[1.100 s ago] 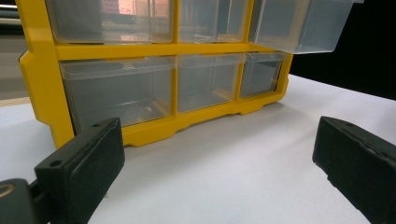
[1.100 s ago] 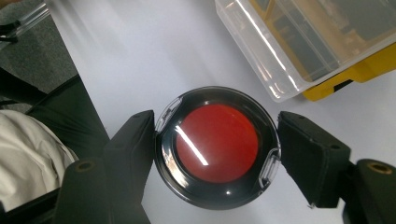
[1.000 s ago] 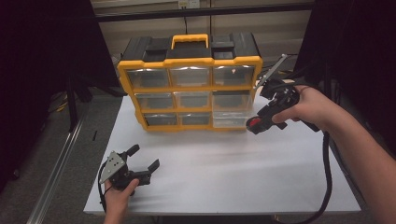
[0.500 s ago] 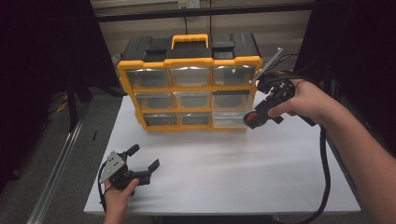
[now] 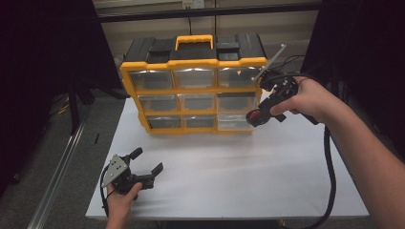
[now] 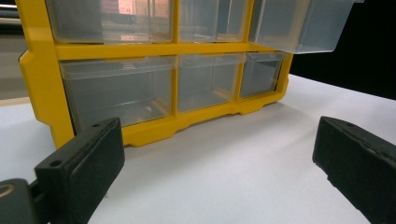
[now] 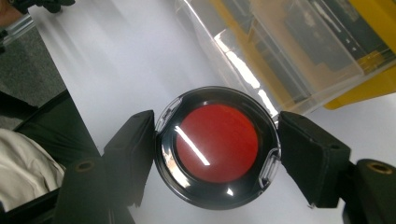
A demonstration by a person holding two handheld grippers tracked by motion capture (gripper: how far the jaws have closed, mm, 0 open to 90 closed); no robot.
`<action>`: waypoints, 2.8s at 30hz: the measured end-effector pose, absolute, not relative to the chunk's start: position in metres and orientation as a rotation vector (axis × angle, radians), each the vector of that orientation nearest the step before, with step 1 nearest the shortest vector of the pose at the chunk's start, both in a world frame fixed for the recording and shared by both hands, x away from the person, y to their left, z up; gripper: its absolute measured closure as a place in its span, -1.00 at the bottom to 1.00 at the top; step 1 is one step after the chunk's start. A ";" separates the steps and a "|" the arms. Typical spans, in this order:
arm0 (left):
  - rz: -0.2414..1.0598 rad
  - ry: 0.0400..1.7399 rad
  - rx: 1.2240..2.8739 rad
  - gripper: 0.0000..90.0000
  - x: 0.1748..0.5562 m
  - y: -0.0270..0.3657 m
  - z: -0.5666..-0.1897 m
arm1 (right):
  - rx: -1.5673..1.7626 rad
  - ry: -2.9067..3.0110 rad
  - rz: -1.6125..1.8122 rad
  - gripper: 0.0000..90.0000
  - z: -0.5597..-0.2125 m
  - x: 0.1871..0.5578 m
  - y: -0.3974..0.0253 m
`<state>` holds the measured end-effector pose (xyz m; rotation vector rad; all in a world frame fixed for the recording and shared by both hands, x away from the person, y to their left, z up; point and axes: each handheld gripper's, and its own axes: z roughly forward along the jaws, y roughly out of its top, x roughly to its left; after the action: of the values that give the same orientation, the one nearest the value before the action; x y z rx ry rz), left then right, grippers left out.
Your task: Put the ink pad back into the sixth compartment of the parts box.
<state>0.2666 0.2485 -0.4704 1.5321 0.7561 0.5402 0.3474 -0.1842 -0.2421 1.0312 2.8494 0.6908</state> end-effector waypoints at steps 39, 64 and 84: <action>0.543 0.761 1.538 -0.95 0.267 0.249 -0.470 | 1.169 2.766 0.647 -0.34 -0.243 0.376 -0.174; 0.539 0.763 1.531 -0.95 0.266 0.249 -0.470 | 1.206 2.740 0.598 -0.34 -0.245 0.391 -0.158; 0.534 0.766 1.518 -0.95 0.267 0.249 -0.470 | 1.224 2.711 0.598 -0.34 -0.249 0.398 -0.153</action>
<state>0.2672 0.2485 -0.4705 1.5182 0.7662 0.5343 0.3979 -0.1532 -0.2491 1.2236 2.7110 0.5982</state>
